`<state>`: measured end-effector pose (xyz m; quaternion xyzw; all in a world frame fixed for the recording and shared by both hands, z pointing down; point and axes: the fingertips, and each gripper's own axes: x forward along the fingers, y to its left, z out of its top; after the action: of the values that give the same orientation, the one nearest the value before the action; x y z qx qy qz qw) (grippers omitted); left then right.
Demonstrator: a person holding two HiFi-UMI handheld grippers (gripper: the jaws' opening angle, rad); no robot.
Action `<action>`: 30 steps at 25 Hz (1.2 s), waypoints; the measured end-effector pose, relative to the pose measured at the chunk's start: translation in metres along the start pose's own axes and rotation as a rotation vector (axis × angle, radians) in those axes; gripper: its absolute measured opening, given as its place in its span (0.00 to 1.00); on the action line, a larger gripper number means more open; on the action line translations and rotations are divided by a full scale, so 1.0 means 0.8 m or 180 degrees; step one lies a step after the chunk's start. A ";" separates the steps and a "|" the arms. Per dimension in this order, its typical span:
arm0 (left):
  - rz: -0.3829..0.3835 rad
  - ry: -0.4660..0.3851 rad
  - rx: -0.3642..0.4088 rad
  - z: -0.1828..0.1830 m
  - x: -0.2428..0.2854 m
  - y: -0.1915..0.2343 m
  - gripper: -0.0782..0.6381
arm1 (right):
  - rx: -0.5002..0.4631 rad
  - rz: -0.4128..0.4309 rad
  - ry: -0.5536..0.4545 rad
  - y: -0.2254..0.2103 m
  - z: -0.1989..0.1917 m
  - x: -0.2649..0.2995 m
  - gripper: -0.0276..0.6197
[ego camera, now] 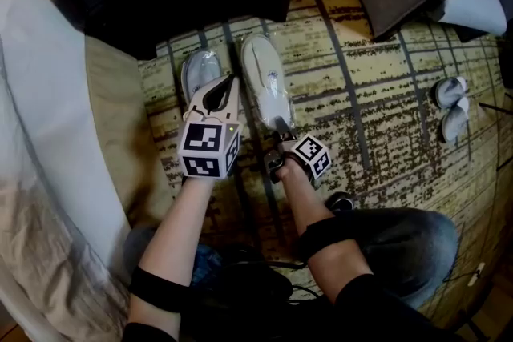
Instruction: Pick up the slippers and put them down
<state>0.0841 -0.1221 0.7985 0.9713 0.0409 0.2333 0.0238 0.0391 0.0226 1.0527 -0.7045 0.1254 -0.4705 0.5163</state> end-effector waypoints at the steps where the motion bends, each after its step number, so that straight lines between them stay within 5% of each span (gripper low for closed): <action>1: 0.0002 0.0009 0.0002 -0.001 0.000 0.001 0.11 | -0.0005 -0.0003 0.0008 0.000 0.000 0.000 0.32; 12: 0.0013 0.0002 -0.0004 0.000 0.007 0.001 0.11 | -0.0014 0.0375 -0.0052 0.018 0.005 -0.001 0.23; 30: 0.0143 -0.0008 -0.0013 -0.004 0.004 0.022 0.11 | -0.0068 0.1101 -0.0115 0.115 0.008 -0.012 0.21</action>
<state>0.0868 -0.1396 0.8037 0.9722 0.0186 0.2326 0.0206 0.0674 -0.0068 0.9695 -0.6862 0.2405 -0.3606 0.5842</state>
